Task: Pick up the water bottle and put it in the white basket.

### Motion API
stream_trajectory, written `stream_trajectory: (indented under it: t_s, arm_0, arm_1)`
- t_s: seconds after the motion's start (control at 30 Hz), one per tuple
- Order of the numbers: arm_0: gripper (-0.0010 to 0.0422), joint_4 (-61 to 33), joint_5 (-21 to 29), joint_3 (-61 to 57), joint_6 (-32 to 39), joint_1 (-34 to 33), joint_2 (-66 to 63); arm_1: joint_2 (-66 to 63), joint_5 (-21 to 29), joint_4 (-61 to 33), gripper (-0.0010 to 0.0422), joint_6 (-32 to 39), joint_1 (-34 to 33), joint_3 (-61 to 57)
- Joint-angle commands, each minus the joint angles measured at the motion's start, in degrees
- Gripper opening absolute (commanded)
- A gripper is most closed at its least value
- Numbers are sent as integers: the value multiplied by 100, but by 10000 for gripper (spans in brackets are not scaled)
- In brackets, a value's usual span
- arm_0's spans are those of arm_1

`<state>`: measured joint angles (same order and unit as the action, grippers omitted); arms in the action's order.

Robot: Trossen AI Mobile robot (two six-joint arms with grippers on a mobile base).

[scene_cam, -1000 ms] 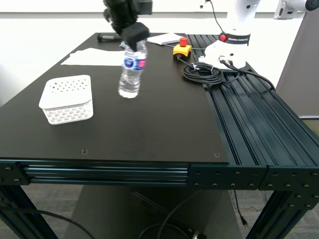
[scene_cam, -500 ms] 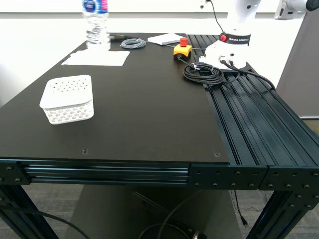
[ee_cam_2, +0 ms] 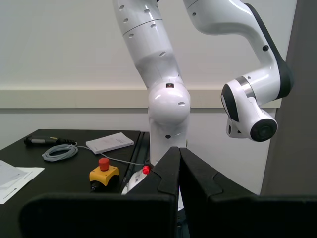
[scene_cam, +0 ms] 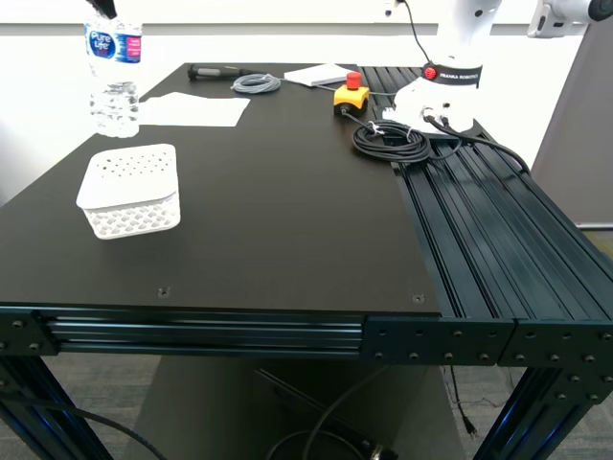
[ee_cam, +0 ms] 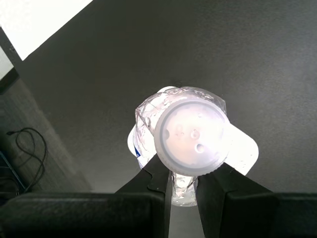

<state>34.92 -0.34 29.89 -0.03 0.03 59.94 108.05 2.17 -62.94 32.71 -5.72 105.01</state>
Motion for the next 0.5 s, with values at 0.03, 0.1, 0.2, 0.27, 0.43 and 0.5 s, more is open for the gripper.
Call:
stream_trajectory:
  t_s: [0.03, 0.1, 0.2, 0.27, 0.43, 0.5]
  arm_0:
    - [1, 17, 2, 9, 0, 2, 0]
    - [1, 17, 2, 9, 0, 2, 0]
    - [1, 17, 2, 9, 0, 2, 0]
    - [1, 17, 2, 9, 0, 0, 0]
    - [1, 20, 2, 9, 0, 2, 0]
    - [1, 17, 2, 9, 0, 2, 0]
  arm_1:
    - [-13, 33, 4, -1, 59, 52, 7]
    - [-13, 168, 7, 0, 72, 63, 7]
    - [44, 240, 20, 0, 74, 68, -2]
    - [44, 238, 20, 0, 105, 83, -57]
    - [44, 234, 55, 0, 337, 103, -396]
    - [44, 240, 164, 0, 341, 107, -568]
